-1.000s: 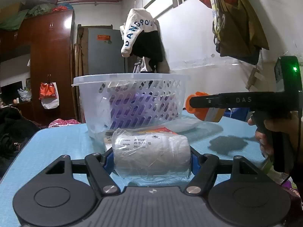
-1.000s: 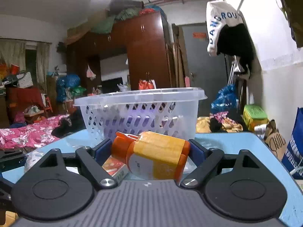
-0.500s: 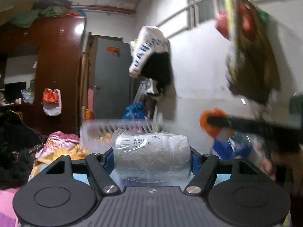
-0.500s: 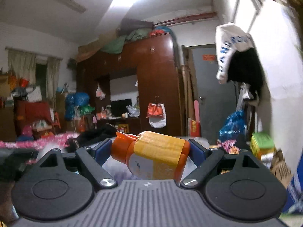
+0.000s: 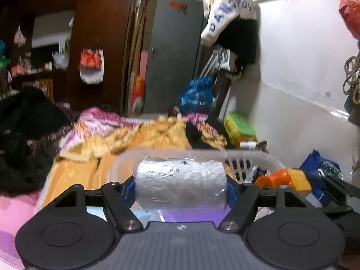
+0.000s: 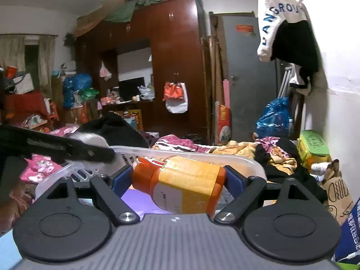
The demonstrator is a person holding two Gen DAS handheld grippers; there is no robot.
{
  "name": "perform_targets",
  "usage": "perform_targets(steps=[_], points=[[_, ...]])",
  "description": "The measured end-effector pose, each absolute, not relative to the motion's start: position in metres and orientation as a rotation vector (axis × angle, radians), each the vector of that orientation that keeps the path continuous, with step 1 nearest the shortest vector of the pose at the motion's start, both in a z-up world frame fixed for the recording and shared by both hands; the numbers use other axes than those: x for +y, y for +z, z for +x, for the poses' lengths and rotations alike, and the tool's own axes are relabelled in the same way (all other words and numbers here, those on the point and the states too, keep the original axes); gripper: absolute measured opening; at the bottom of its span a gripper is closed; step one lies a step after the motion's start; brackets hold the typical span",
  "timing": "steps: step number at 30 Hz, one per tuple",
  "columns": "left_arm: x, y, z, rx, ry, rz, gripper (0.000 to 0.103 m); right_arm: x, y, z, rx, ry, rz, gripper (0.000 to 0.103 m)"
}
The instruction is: Organize objects
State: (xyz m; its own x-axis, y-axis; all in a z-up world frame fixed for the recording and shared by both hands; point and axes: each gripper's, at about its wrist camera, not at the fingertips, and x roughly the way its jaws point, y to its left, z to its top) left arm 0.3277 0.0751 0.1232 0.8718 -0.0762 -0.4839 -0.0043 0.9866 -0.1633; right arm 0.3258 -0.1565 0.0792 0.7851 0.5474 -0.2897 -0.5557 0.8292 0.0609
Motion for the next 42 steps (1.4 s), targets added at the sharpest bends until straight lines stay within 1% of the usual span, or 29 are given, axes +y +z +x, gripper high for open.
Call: perform_targets(steps=[2, 3, 4, 5, 6, 8, 12, 15, 17, 19, 22, 24, 28, 34, 37, 39, 41, 42], points=[[0.077, 0.119, 0.333, 0.528, -0.058, -0.168, 0.076, -0.156, 0.08, 0.322, 0.299, 0.592, -0.065, 0.088], [0.077, 0.117, 0.331, 0.52, -0.049, -0.167, 0.078, -0.157, 0.082, 0.32, 0.3, 0.592, -0.075, 0.089], [0.077, 0.117, 0.329, 0.506, -0.033, -0.167, 0.082, -0.158, 0.082, 0.318, 0.296, 0.593, -0.076, 0.091], [0.078, 0.117, 0.327, 0.488, -0.029, -0.177, 0.097, -0.159, 0.086, 0.313, 0.281, 0.596, -0.071, 0.103], [0.083, 0.117, 0.32, 0.473, -0.038, -0.191, 0.103, -0.163, 0.088, 0.308, 0.247, 0.584, -0.063, 0.103], [0.087, 0.119, 0.31, 0.434, -0.057, -0.225, 0.103, -0.17, 0.094, 0.302, 0.205, 0.564, -0.051, 0.103], [0.092, 0.124, 0.273, 0.346, -0.05, -0.217, 0.103, -0.189, 0.102, 0.286, 0.232, 0.532, -0.011, 0.103], [0.102, 0.114, 0.228, 0.302, -0.074, -0.192, 0.103, -0.223, 0.089, 0.26, 0.228, 0.569, 0.06, 0.103], [0.109, 0.096, 0.205, 0.343, -0.082, -0.184, 0.103, -0.244, 0.068, 0.247, 0.244, 0.59, 0.087, 0.103], [0.115, 0.075, 0.189, 0.378, -0.084, -0.185, 0.103, -0.255, 0.043, 0.245, 0.325, 0.586, 0.098, 0.103], [0.127, 0.047, 0.188, 0.459, -0.086, -0.224, 0.103, -0.258, 0.019, 0.261, 0.459, 0.557, 0.11, 0.103], [0.133, 0.037, 0.196, 0.494, -0.097, -0.255, 0.103, -0.256, 0.01, 0.272, 0.525, 0.551, 0.13, 0.103], [0.135, 0.026, 0.212, 0.556, -0.111, -0.291, 0.103, -0.251, 0.009, 0.281, 0.563, 0.582, 0.168, 0.103], [0.119, 0.015, 0.216, 0.585, -0.13, -0.271, 0.103, -0.244, -0.006, 0.279, 0.589, 0.571, 0.147, 0.103], [0.115, 0.009, 0.22, 0.609, -0.133, -0.283, 0.103, -0.245, -0.009, 0.279, 0.607, 0.577, 0.165, 0.096], [0.113, 0.005, 0.224, 0.626, -0.128, -0.284, 0.102, -0.244, -0.009, 0.279, 0.613, 0.578, 0.163, 0.087], [0.11, 0.003, 0.227, 0.633, -0.116, -0.279, 0.101, -0.24, -0.011, 0.28, 0.627, 0.588, 0.157, 0.081], [0.11, 0.003, 0.228, 0.633, -0.113, -0.281, 0.098, -0.238, -0.011, 0.28, 0.638, 0.594, 0.152, 0.077]])
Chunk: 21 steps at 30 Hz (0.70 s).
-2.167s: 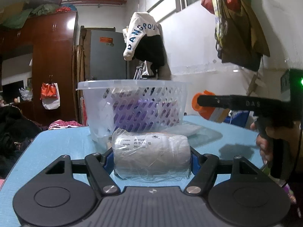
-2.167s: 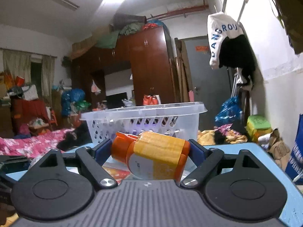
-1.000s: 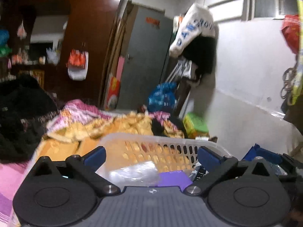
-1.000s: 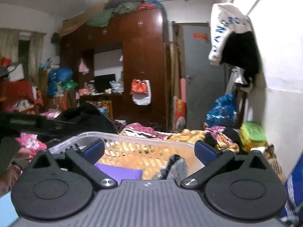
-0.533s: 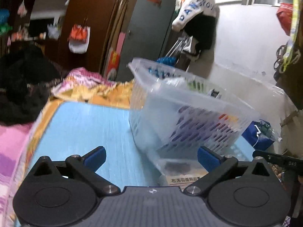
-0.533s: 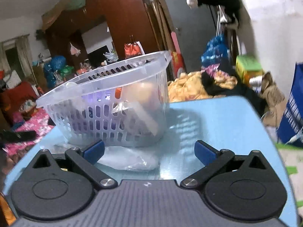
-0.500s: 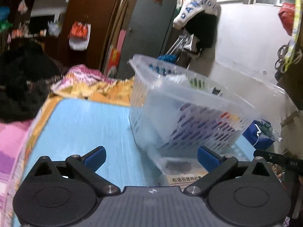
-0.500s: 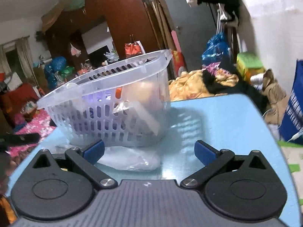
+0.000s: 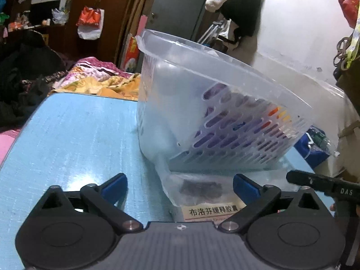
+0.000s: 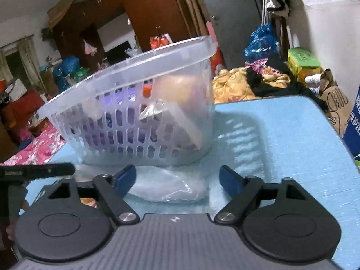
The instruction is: Organize objects
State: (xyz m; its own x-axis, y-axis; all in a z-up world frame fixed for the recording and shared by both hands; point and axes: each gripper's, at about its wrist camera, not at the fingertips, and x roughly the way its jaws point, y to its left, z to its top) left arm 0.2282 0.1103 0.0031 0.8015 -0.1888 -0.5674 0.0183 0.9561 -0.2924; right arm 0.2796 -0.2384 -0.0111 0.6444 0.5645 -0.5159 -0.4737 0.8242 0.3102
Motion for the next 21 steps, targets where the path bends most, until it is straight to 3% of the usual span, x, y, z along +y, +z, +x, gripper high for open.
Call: perform_targets(steps=[2, 4, 6, 13, 17, 18, 21], points=[[0.109, 0.003, 0.229, 0.634, -0.115, -0.281, 0.095, -0.233, -0.012, 0.281, 0.66, 0.6, 0.142, 0.07], [0.103, 0.003, 0.228, 0.631, -0.082, -0.25, 0.082, -0.229, -0.012, 0.279, 0.662, 0.6, 0.116, 0.065], [0.099, 0.003, 0.228, 0.63, -0.076, -0.224, 0.061, -0.226, -0.011, 0.275, 0.662, 0.606, 0.087, 0.056], [0.093, 0.005, 0.224, 0.616, -0.068, -0.19, 0.048, -0.227, -0.009, 0.269, 0.657, 0.614, 0.052, 0.037], [0.093, 0.008, 0.219, 0.584, -0.078, -0.202, 0.037, -0.226, -0.005, 0.261, 0.623, 0.632, 0.023, 0.024], [0.094, 0.009, 0.217, 0.573, -0.081, -0.205, 0.027, -0.226, -0.004, 0.259, 0.615, 0.639, 0.018, 0.022], [0.093, 0.012, 0.211, 0.546, -0.088, -0.204, 0.023, -0.225, 0.0, 0.252, 0.577, 0.655, 0.004, 0.018]])
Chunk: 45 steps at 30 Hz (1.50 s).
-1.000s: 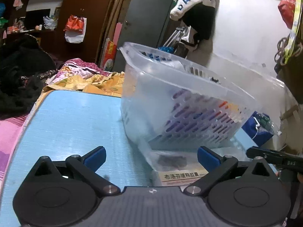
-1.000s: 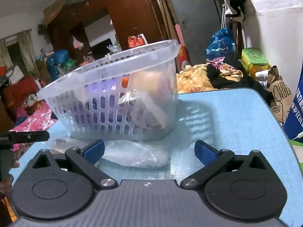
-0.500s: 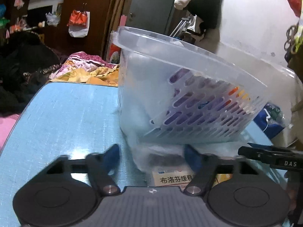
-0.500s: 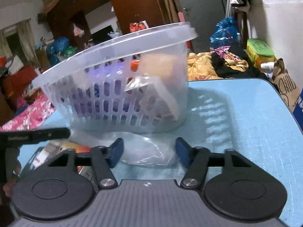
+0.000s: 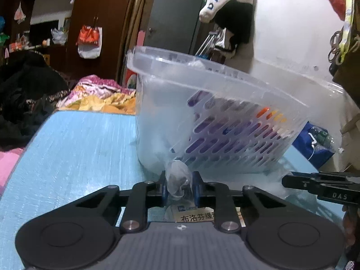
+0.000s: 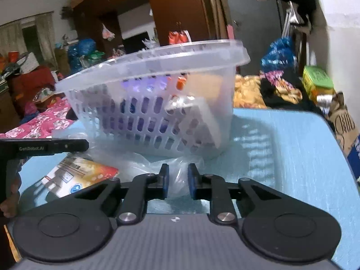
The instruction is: Organize objects
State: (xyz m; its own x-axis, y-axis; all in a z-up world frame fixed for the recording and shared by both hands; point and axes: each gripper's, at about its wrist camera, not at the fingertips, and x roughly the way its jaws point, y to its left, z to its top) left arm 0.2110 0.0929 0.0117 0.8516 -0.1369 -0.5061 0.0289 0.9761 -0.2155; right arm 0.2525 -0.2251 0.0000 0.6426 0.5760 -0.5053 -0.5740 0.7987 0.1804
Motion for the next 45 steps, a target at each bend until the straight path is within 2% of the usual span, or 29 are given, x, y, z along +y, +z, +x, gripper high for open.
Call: perform_targets(steps=[13, 22, 28, 32, 41, 43, 45], points=[[0.093, 0.038, 0.169, 0.394, -0.132, -0.211, 0.02, -0.227, 0.024, 0.222, 0.445, 0.68, 0.003, 0.016], [0.082, 0.107, 0.141, 0.247, -0.158, -0.177, 0.02, -0.231, 0.09, 0.196, 0.287, 0.687, 0.001, 0.016], [0.078, 0.158, 0.18, 0.209, -0.119, -0.151, 0.02, -0.221, 0.139, 0.232, 0.209, 0.663, -0.008, 0.016], [0.079, 0.17, 0.22, 0.204, -0.095, -0.148, 0.02, -0.209, 0.14, 0.275, 0.215, 0.626, -0.03, 0.016], [0.084, 0.13, 0.29, 0.31, -0.053, -0.135, 0.022, -0.192, 0.095, 0.328, 0.295, 0.56, -0.087, 0.018], [0.086, 0.121, 0.289, 0.287, -0.015, -0.113, 0.038, -0.191, 0.089, 0.329, 0.296, 0.541, -0.094, 0.035], [0.083, 0.117, 0.29, 0.282, 0.068, -0.04, 0.097, -0.194, 0.086, 0.325, 0.298, 0.5, -0.085, 0.098]])
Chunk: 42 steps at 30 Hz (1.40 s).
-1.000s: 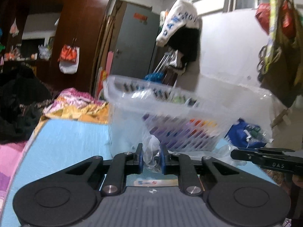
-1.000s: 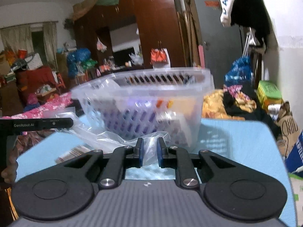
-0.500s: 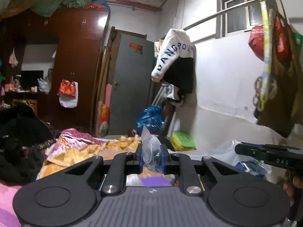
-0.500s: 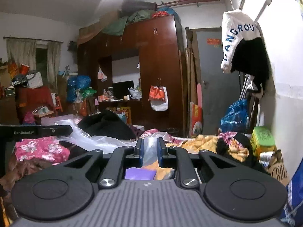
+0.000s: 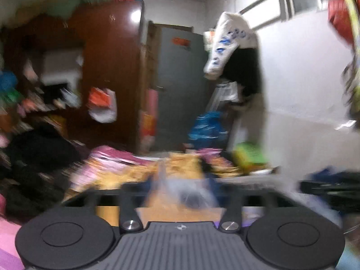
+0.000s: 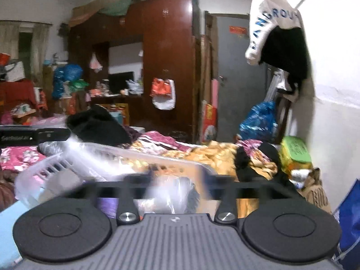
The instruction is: Organize objects
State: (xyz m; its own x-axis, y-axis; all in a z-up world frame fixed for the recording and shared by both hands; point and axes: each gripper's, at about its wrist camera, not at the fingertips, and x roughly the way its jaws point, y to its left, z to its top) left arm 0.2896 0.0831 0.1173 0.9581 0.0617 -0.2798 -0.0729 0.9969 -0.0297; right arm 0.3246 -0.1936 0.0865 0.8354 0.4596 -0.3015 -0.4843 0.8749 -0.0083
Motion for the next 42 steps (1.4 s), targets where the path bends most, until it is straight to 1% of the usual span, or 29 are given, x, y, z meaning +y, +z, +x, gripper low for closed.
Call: perform_targets(steps=[1, 2, 3, 6, 8, 16, 22, 33, 36, 39, 42], points=[[0.084, 0.116, 0.289, 0.284, 0.066, -0.033, 0.102, -0.199, 0.087, 0.316, 0.267, 0.47, -0.075, 0.103], [0.087, 0.115, 0.283, 0.264, 0.043, -0.041, 0.102, -0.205, 0.087, 0.307, 0.22, 0.444, -0.055, 0.103], [0.09, 0.116, 0.277, 0.25, 0.031, -0.053, 0.102, -0.211, 0.088, 0.302, 0.212, 0.445, -0.03, 0.103], [0.092, 0.12, 0.254, 0.196, 0.016, -0.058, 0.103, -0.227, 0.09, 0.295, 0.28, 0.494, 0.055, 0.103], [0.089, 0.12, 0.239, 0.177, 0.002, -0.034, 0.103, -0.23, 0.089, 0.288, 0.301, 0.483, 0.062, 0.103], [0.071, 0.093, 0.187, 0.176, -0.086, 0.056, 0.103, -0.229, 0.072, 0.255, 0.289, 0.562, 0.056, 0.103], [0.079, 0.078, 0.16, 0.166, -0.126, 0.031, 0.103, -0.212, 0.066, 0.237, 0.291, 0.576, -0.001, 0.103], [0.084, 0.049, 0.136, 0.202, -0.171, 0.036, 0.103, -0.194, 0.053, 0.215, 0.281, 0.611, -0.084, 0.103], [0.087, 0.041, 0.137, 0.222, -0.178, 0.036, 0.103, -0.196, 0.049, 0.216, 0.296, 0.621, -0.069, 0.103], [0.093, 0.032, 0.14, 0.26, -0.205, 0.024, 0.103, -0.199, 0.041, 0.214, 0.328, 0.654, -0.042, 0.103], [0.096, 0.022, 0.142, 0.303, -0.238, 0.018, 0.103, -0.199, 0.026, 0.214, 0.408, 0.732, -0.032, 0.103]])
